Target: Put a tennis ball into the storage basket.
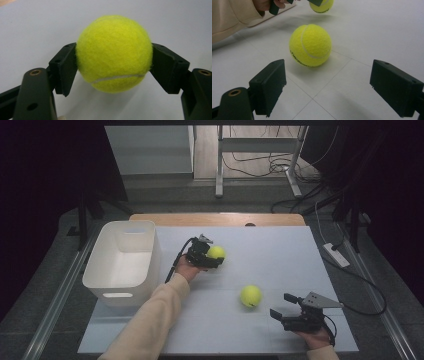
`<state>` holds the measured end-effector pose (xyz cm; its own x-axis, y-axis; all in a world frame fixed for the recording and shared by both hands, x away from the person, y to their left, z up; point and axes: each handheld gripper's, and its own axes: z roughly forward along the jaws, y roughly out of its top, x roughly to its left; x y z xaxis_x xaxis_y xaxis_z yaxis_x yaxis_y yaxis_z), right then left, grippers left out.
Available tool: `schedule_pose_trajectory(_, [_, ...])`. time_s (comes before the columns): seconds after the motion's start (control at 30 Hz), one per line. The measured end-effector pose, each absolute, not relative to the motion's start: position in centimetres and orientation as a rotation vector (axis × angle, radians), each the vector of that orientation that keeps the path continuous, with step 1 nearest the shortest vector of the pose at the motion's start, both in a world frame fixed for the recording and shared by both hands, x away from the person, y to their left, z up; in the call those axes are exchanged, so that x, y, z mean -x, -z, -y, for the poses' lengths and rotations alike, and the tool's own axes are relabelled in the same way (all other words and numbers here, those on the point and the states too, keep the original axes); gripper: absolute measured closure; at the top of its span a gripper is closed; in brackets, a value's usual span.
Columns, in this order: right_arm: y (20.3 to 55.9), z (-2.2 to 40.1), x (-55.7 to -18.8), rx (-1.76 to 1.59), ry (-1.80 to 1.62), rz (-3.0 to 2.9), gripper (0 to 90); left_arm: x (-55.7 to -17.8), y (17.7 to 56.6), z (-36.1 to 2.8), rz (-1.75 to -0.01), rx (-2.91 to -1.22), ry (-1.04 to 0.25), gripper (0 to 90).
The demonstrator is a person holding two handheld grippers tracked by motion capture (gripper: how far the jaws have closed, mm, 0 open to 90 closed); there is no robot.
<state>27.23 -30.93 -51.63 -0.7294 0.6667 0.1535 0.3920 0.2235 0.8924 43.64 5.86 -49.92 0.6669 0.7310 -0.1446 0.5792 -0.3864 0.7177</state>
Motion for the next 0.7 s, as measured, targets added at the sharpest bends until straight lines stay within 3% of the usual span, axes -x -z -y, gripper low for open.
schedule_pose_trajectory(0.7, [51.5,31.0,-27.2,-0.990,-1.506,-2.225,13.7,-40.3,47.9,-6.9,-0.938,-2.001,-0.266,27.5])
